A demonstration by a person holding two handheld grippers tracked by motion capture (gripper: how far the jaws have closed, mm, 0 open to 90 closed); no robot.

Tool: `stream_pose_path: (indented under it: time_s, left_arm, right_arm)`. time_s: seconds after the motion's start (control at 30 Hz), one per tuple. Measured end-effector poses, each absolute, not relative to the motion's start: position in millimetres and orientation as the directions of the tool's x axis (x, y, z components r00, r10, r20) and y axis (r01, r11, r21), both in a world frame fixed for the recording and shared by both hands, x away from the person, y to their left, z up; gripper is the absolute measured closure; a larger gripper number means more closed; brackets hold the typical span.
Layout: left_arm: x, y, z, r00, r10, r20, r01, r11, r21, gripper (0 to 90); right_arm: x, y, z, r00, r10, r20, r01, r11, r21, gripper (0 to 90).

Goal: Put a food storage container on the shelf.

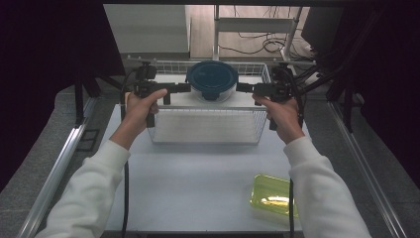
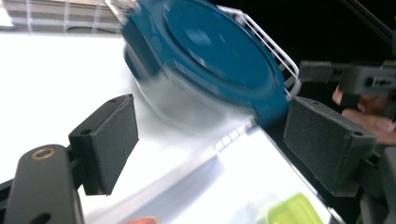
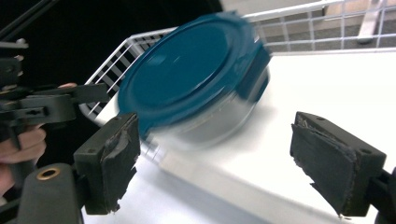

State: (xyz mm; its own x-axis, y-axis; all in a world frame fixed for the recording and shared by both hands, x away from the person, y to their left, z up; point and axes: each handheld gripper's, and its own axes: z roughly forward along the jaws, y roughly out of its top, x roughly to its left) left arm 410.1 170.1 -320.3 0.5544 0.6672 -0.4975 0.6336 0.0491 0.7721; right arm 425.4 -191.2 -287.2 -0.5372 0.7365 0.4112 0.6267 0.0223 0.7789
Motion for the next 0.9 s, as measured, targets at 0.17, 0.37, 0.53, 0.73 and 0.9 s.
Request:
stream_pose_path:
  time_s: [0.17,0.37,0.53,0.73,0.9]
  left_arm:
    - [377,175,-333,0.585,0.672,-0.454,0.605,0.011,0.796,19.4]
    - [348,175,-358,0.597,0.689,-0.412,0.599,-0.04,0.8,20.3]
    - [327,171,-382,0.608,0.696,-0.382,0.603,-0.092,0.793,20.4]
    - [304,166,-403,0.614,0.715,-0.335,0.604,-0.151,0.783,20.4]
    - [291,170,-421,0.601,0.74,-0.302,0.616,-0.188,0.765,20.4]
  right_arm:
    - [391,-202,-289,-0.567,0.732,0.378,0.608,0.062,0.792,17.5]
    - [357,-221,-304,-0.562,0.775,0.289,0.58,0.121,0.805,17.7]
    - [333,-241,-326,-0.564,0.779,0.276,0.576,0.132,0.807,19.0]
    - [311,-265,-362,-0.56,0.785,0.264,0.612,0.177,0.771,23.5]
    - [303,-280,-390,-0.546,0.79,0.279,0.647,0.186,0.739,24.4]
